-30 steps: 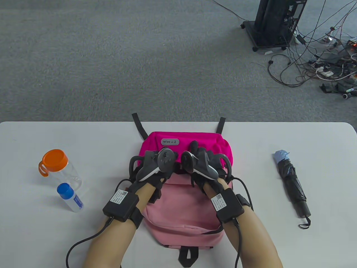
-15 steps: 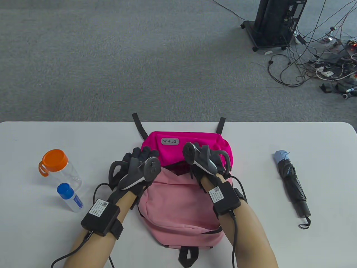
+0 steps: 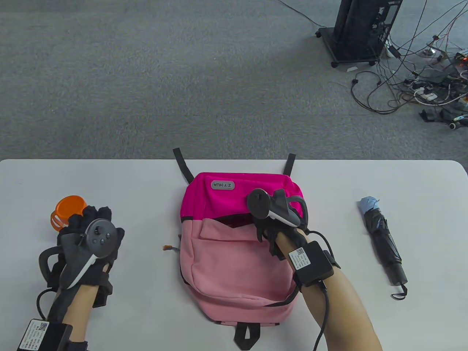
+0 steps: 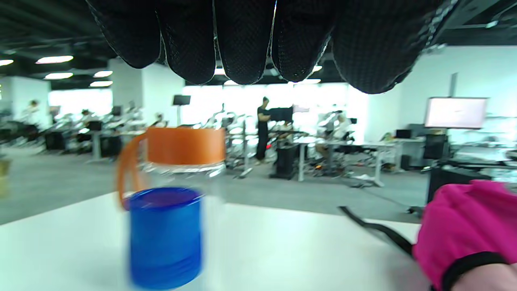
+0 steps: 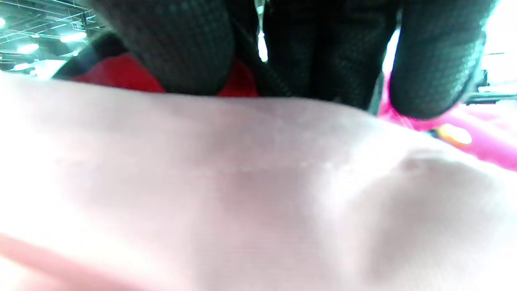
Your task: Pack school bag
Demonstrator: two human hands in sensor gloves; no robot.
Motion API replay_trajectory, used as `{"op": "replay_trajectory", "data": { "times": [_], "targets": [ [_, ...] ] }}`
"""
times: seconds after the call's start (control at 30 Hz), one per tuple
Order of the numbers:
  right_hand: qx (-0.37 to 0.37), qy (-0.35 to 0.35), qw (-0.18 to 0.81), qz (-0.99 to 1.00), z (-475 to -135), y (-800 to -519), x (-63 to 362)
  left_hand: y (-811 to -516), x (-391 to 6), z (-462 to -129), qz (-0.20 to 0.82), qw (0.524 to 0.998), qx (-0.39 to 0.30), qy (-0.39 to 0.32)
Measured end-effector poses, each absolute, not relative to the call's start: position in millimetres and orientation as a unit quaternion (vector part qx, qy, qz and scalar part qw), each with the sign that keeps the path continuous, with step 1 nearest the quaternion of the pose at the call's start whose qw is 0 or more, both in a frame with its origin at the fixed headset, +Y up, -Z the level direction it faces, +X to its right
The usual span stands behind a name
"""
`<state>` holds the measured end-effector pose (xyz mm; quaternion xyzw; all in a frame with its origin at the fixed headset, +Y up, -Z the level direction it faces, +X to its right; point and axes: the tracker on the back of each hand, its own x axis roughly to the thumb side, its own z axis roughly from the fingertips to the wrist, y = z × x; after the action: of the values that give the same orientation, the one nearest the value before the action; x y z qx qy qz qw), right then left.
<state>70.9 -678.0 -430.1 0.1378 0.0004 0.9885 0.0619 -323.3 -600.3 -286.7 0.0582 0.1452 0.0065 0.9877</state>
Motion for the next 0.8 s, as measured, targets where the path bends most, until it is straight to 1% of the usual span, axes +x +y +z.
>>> {"op": "replay_trajectory", "data": {
  "times": [0.03, 0.1, 0.17, 0.2, 0.27, 0.4, 0.47, 0.5, 0.57, 0.8],
  "targets": [
    [0.139, 0.02, 0.065, 0.988, -430.4, -679.0, 69.8, -602.8, -328.2, -286.2, 0.007, 0.987, 0.049, 0.156],
    [0.136, 0.082, 0.073, 0.985, -431.5, -682.6, 66.6, -611.6, -338.4, -287.0, 0.004, 0.984, 0.014, 0.176],
    [0.134, 0.073, 0.078, 0.985, -431.5, -681.3, 65.6, -622.6, -344.9, -290.5, 0.004, 0.984, -0.024, 0.177],
    [0.134, 0.074, 0.076, 0.985, -431.8, -680.9, 65.5, -628.0, -347.6, -292.7, 0.0, 0.983, -0.032, 0.181],
    [0.133, 0.093, 0.075, 0.984, -431.5, -679.8, 64.9, -640.0, -352.2, -297.5, -0.004, 0.98, -0.056, 0.189],
    [0.132, 0.113, 0.085, 0.981, -433.2, -679.5, 67.4, -653.8, -354.8, -303.3, -0.041, 0.976, -0.064, 0.203],
    [0.133, 0.131, 0.11, 0.976, -435.6, -681.3, 69.5, -655.7, -352.2, -303.8, -0.061, 0.977, -0.034, 0.2],
    [0.129, 0.136, 0.121, 0.975, -436.7, -682.0, 70.6, -655.9, -349.9, -304.3, -0.067, 0.978, -0.035, 0.193],
    [0.126, 0.138, 0.136, 0.973, -438.4, -683.1, 71.9, -654.2, -346.5, -304.6, -0.088, 0.979, -0.044, 0.181],
    [0.127, 0.152, 0.143, 0.97, -439.6, -683.1, 71.7, -635.9, -331.5, -299.4, -0.072, 0.984, -0.071, 0.145]
  ]
}}
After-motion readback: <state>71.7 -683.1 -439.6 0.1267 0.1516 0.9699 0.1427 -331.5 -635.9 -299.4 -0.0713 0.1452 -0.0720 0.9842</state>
